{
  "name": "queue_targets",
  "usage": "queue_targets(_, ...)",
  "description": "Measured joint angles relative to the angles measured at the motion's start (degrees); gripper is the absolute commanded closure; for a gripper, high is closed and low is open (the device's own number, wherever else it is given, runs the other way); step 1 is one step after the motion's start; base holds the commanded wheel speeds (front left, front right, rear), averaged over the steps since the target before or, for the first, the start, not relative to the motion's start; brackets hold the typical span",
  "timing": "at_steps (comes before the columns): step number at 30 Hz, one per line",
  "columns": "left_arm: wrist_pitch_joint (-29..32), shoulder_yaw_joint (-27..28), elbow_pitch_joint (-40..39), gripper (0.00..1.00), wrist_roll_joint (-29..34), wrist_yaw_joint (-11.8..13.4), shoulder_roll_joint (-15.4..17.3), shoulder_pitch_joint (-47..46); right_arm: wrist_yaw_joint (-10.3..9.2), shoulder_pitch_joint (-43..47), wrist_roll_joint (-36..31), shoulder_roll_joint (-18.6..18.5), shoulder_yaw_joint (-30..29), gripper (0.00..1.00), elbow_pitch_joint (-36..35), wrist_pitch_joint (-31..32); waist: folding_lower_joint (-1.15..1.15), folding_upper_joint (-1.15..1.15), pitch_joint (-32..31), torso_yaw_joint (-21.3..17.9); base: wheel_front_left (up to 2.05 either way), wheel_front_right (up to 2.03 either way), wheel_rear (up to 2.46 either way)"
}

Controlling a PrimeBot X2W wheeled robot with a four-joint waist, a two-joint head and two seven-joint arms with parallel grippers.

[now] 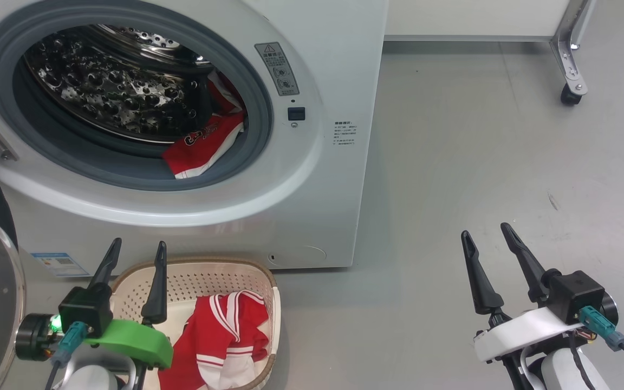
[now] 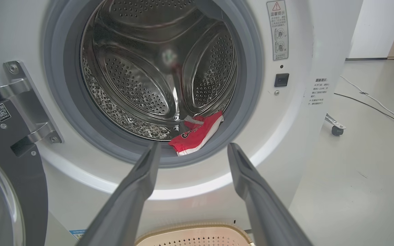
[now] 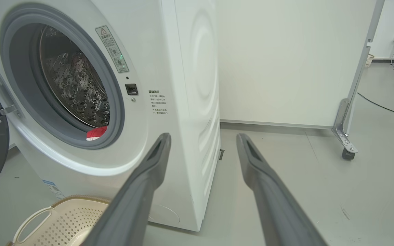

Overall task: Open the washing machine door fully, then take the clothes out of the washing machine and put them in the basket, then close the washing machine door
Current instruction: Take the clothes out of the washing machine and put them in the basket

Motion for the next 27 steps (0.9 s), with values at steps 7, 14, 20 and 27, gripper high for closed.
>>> queue_targets(7,0.0,0.0,-0.13,0.0,0.0,0.0,-0.02,0.49,0.0,0.0,0.0,0.02,0.0,0.0,0.0,0.0,0.0,0.0,0.06,-0.04,0.0,0.0,0.0)
queue_targets(14,0.0,0.01,-0.34,0.0,0.0,0.02,-0.04,0.52,0.01,0.0,0.0,0.05,0.01,0.0,0.0,0.0,0.0,0.0,0.02,-0.16,0.0,0.0,0.0)
queue_targets(20,0.0,0.01,-0.56,0.0,0.0,0.02,-0.07,0.55,0.01,0.0,0.0,0.09,0.01,0.0,0.0,0.0,0.0,0.0,0.1,-0.34,0.0,0.0,0.0)
queue_targets(27,0.0,0.36,-1.21,0.0,0.0,0.4,-0.12,0.6,0.01,0.01,0.0,0.12,0.29,0.0,-0.1,0.0,0.0,0.0,0.66,-0.57,0.0,0.0,0.0)
